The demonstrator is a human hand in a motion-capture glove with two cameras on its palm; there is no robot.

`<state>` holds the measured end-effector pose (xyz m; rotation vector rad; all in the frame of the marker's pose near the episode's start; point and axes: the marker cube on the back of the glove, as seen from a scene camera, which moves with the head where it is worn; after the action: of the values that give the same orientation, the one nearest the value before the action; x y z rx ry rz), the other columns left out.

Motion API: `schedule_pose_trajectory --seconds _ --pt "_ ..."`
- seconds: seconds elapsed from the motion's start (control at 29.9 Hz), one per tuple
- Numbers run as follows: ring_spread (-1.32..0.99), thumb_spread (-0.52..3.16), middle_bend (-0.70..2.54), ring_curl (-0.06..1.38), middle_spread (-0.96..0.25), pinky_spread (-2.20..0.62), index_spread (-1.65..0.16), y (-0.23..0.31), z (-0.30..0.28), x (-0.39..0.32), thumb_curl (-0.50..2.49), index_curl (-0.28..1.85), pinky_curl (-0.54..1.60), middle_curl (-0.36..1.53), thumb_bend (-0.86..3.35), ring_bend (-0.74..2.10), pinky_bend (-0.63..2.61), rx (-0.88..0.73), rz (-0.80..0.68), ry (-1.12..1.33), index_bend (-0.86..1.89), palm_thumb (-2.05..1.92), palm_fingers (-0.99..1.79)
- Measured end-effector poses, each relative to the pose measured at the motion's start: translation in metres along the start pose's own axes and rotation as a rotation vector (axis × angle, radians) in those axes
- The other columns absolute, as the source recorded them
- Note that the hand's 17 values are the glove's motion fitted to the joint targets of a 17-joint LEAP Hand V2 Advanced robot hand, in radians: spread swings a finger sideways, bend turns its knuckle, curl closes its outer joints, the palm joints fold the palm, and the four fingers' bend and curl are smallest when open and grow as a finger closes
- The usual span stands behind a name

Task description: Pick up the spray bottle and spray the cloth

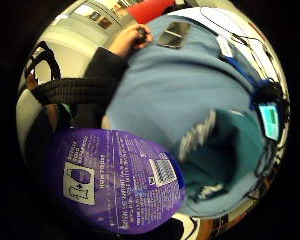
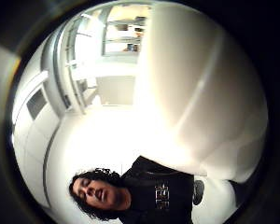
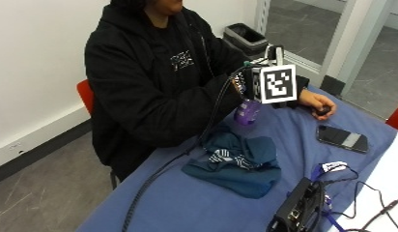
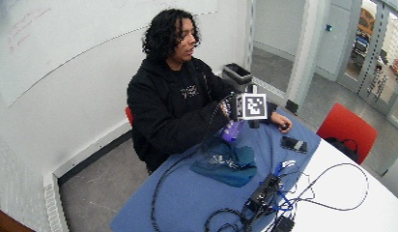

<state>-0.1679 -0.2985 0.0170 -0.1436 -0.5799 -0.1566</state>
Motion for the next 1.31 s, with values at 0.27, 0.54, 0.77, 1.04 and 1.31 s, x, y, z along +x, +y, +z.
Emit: schedule_pose_trajectory --seconds 0.27,0.54,0.77,1.04,1.31 --pt "-0.20 0.35 0.55 0.49 -0.13 -0.22 -0.25 -0.030 0.034 0.009 0.77 0.63 0.43 0.53 -0.03 0.54 0.41 0.168 -0.160 -0.293 0.20 0.99 1.30" --pt "-0.20 0.35 0.55 0.49 -0.13 -0.22 -0.25 -0.035 0.051 0.027 0.78 0.63 0.43 0.53 -0.03 0.55 0.41 0.251 -0.247 -0.362 0.20 0.99 1.30" --pt "-0.20 0.36 0.54 0.49 -0.13 -0.23 -0.25 -0.052 0.045 0.031 0.78 0.64 0.43 0.53 -0.03 0.55 0.41 0.314 -0.301 -0.367 0.21 0.99 1.30" --pt "-0.20 0.37 0.53 0.49 -0.14 -0.25 -0.26 -0.027 0.060 0.035 0.78 0.65 0.43 0.53 -0.03 0.56 0.41 0.311 -0.315 -0.378 0.22 0.99 1.31" --pt "-0.22 0.38 0.52 0.49 -0.17 -0.28 -0.27 -0.028 0.061 0.039 0.78 0.65 0.43 0.53 -0.04 0.57 0.43 0.313 -0.335 -0.370 0.21 0.97 1.31"
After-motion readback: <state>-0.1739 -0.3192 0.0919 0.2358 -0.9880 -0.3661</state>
